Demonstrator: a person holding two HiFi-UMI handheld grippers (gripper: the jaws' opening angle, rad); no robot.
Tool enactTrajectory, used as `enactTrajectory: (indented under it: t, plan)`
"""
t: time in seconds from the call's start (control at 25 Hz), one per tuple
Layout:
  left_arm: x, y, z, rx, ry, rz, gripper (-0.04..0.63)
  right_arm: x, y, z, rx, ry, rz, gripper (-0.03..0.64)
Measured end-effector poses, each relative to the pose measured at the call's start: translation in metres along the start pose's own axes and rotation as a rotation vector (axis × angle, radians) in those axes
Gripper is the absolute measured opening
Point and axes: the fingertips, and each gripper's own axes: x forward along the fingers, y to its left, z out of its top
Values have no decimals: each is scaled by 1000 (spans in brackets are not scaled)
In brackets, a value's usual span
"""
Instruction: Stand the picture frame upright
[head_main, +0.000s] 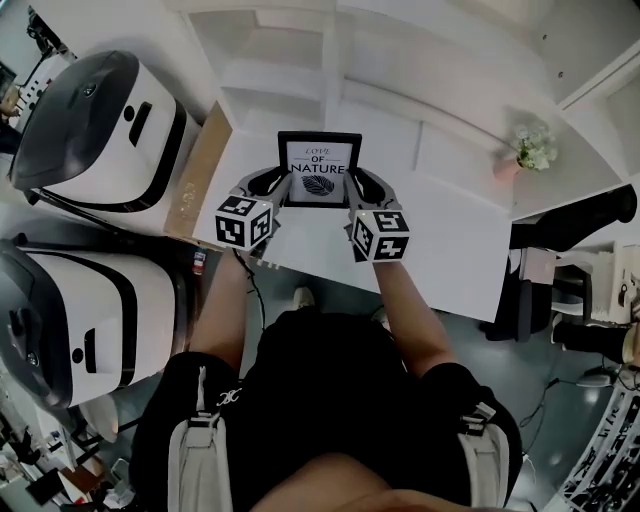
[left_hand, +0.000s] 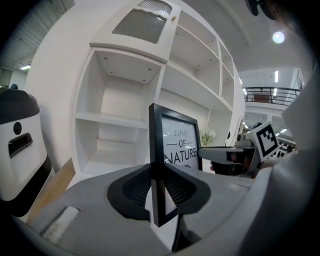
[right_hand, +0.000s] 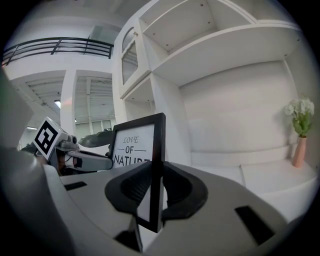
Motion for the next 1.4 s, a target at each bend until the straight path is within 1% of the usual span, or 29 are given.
enactTrajectory:
  t: [0.32,0.72,1.12,1.4]
  plan:
    - [39,46,-5,41,57,-54,91,47,-7,-16,51,30,-87,72]
    - [93,81,-16,67,92,-107,91,95,-35,-37,78,65,-167,72]
    - [126,95,-30,112,116,-146,91,117,-53,-57,80,84,-206,72]
    - [137,103,-47,108,129,-156,91,124,-55,-73,61,117,-206,72]
